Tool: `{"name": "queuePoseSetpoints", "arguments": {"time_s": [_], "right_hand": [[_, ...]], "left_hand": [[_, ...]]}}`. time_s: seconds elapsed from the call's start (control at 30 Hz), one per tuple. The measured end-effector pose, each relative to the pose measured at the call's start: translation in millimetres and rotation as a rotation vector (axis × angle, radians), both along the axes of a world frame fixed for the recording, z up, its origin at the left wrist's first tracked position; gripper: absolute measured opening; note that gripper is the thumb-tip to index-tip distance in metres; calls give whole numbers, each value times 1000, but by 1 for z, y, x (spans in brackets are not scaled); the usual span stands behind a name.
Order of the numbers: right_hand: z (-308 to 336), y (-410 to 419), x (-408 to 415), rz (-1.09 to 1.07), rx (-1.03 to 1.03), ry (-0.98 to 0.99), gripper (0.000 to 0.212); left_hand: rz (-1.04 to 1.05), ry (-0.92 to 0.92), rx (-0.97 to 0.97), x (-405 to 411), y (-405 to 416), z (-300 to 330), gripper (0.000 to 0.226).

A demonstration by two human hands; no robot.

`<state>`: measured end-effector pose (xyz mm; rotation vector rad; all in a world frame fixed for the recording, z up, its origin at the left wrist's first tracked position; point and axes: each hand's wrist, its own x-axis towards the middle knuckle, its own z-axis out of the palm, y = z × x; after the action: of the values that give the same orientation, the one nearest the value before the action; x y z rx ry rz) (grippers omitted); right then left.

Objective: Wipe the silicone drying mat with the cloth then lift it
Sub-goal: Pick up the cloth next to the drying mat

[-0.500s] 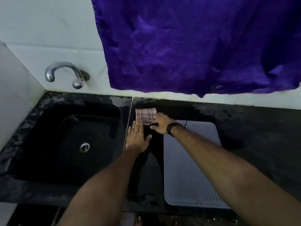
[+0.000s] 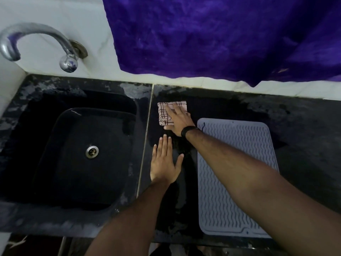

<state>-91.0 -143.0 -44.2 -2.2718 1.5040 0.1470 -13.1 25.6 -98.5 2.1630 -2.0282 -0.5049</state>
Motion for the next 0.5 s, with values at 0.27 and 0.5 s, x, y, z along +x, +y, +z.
{"name": "queuePoseSetpoints", "arguments": {"time_s": [0.27,0.5], "right_hand": [[26,-15,-25,-322,-91,-504,45],[56,32,-112,-1128,395,-1642,31]], "left_hand": [[-1,-3,10,-3,0,0,82],[-9,31,-21,0,2,1,86]]}}
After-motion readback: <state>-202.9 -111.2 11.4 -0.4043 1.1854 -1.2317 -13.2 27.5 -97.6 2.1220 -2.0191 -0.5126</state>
